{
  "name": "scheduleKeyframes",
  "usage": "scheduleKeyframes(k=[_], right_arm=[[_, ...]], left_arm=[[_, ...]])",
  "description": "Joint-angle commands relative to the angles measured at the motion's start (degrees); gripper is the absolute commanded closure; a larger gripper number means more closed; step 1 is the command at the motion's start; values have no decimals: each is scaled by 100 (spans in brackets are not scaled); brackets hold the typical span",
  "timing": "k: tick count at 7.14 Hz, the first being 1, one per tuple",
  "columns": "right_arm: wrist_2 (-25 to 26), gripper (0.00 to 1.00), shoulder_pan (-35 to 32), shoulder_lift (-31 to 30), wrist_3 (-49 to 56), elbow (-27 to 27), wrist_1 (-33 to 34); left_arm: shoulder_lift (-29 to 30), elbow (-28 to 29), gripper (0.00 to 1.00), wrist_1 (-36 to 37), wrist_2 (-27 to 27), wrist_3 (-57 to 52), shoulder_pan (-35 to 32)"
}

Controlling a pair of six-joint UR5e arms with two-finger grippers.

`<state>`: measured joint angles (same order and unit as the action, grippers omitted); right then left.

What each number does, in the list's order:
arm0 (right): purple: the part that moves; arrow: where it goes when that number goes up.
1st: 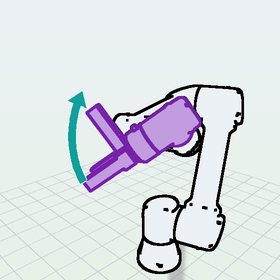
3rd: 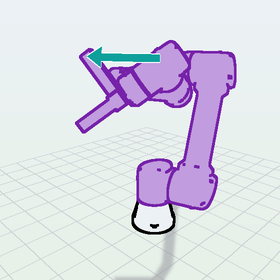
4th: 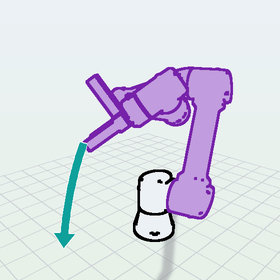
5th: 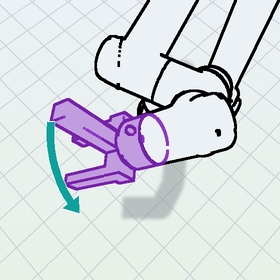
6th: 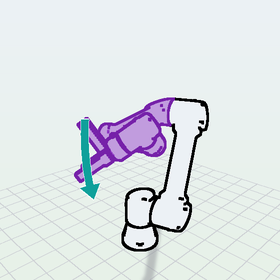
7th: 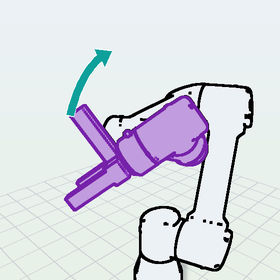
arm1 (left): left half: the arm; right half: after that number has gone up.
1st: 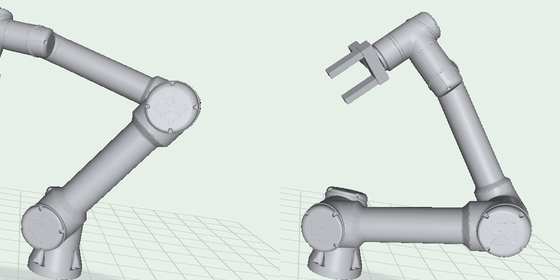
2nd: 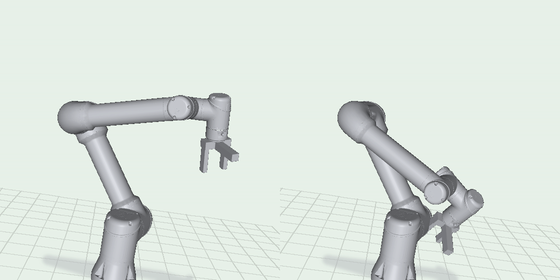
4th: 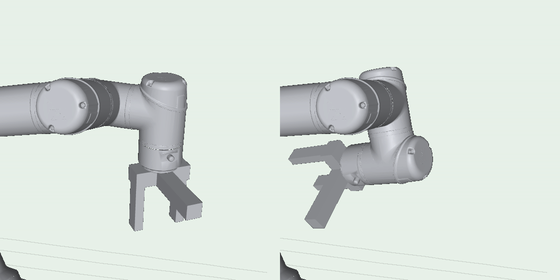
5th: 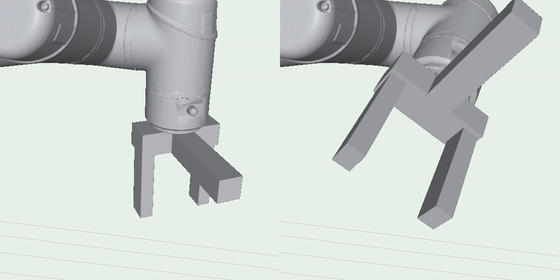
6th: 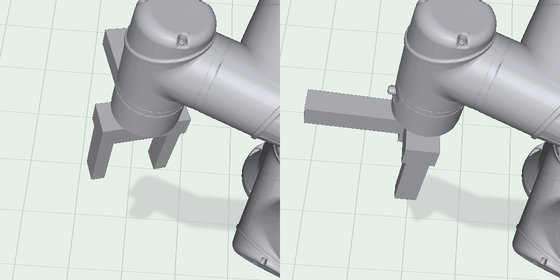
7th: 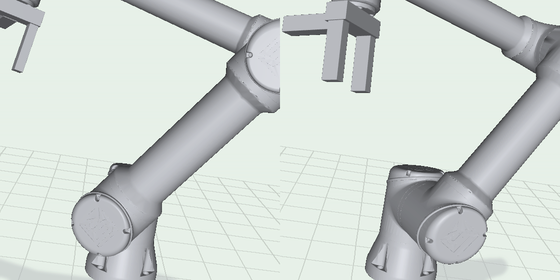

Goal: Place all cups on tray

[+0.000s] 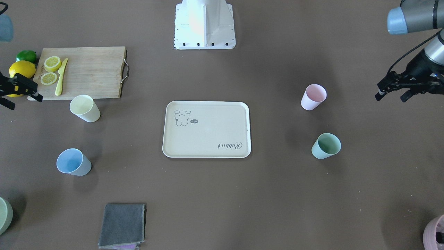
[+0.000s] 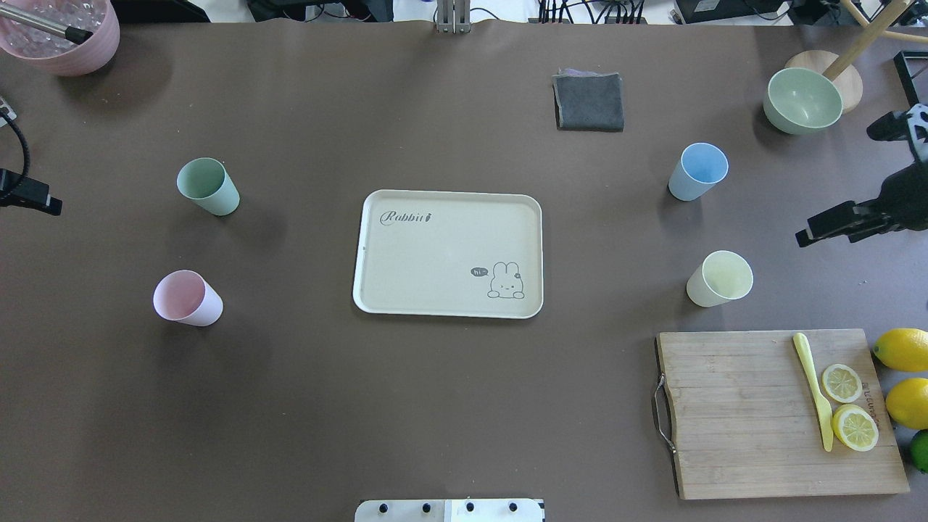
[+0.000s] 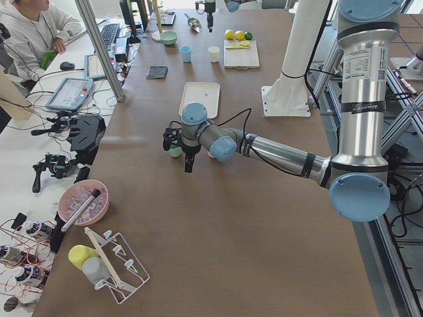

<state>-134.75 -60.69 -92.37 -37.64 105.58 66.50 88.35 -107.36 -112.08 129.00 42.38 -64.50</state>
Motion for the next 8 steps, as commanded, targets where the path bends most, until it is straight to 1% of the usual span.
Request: scheduleKeyframes(k=[1, 2, 3, 4, 5, 6, 7, 8], right_arm=[[360, 8, 715, 245, -752, -37, -173], [388, 18, 856, 254, -754, -81, -173], [431, 50, 918, 246, -754, -195, -173], [458, 84, 1006, 263, -745, -283, -182], [606, 100, 1129, 359, -745, -379, -182], [581, 100, 1182, 429, -736, -389, -182], [546, 100, 1183, 656, -762, -372, -121], [520, 100, 1191, 807, -771, -380, -94]], left_arm=[[164, -31, 3, -15, -304, 314, 341], [182, -39, 3, -15, -305, 419, 359], [270, -31, 3, -15, -305, 533, 420], [279, -13, 3, -15, -314, 578, 499], [288, -30, 3, -15, -314, 778, 578], [349, -31, 3, -15, -323, 1033, 788], [350, -48, 3, -15, -506, 1131, 1051], [341, -39, 5, -15, -525, 1123, 1358]])
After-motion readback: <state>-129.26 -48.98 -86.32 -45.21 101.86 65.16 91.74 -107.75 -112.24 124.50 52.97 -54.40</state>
